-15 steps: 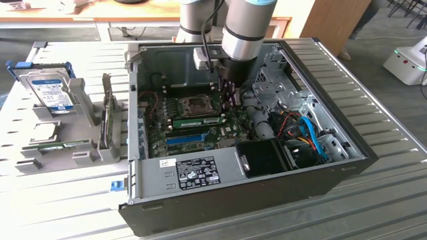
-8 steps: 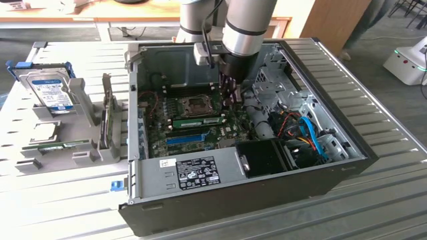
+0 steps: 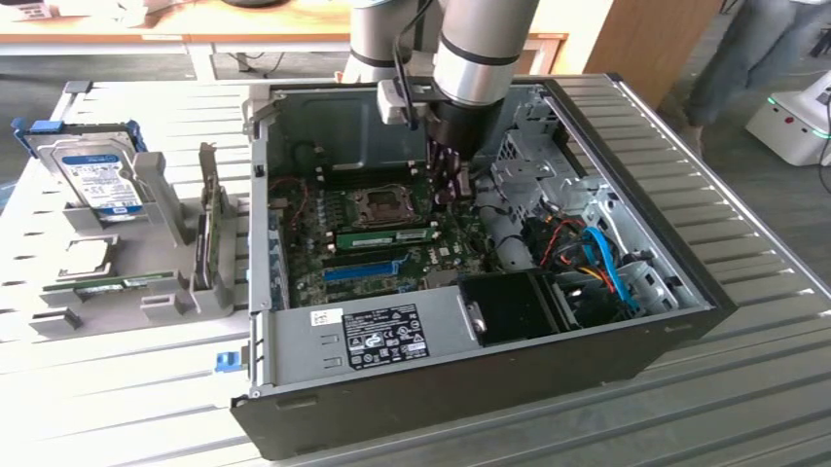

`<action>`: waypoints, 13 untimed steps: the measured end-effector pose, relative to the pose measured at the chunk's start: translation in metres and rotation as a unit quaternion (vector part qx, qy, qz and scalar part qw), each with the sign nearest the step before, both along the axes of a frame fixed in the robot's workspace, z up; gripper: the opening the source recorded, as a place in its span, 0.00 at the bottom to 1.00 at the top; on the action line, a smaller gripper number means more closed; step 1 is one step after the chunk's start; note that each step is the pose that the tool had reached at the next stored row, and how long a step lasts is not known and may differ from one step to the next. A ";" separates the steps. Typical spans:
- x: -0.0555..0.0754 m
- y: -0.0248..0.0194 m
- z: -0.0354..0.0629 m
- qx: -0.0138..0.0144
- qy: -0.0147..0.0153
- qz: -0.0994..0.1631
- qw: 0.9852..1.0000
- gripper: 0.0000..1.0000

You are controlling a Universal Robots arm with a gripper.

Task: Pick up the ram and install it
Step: 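Press down the ram until it locks into place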

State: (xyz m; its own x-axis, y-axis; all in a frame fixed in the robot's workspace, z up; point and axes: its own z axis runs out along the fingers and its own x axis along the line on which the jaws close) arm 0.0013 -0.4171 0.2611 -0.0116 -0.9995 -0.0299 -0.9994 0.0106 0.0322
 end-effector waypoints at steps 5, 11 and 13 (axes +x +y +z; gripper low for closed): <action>-0.002 0.0000 0.0001 0.000 0.000 0.000 1.000 0.10; -0.016 0.0000 -0.0003 0.000 0.000 0.000 1.000 0.10; -0.020 0.0000 -0.0004 0.000 0.000 0.000 1.000 0.10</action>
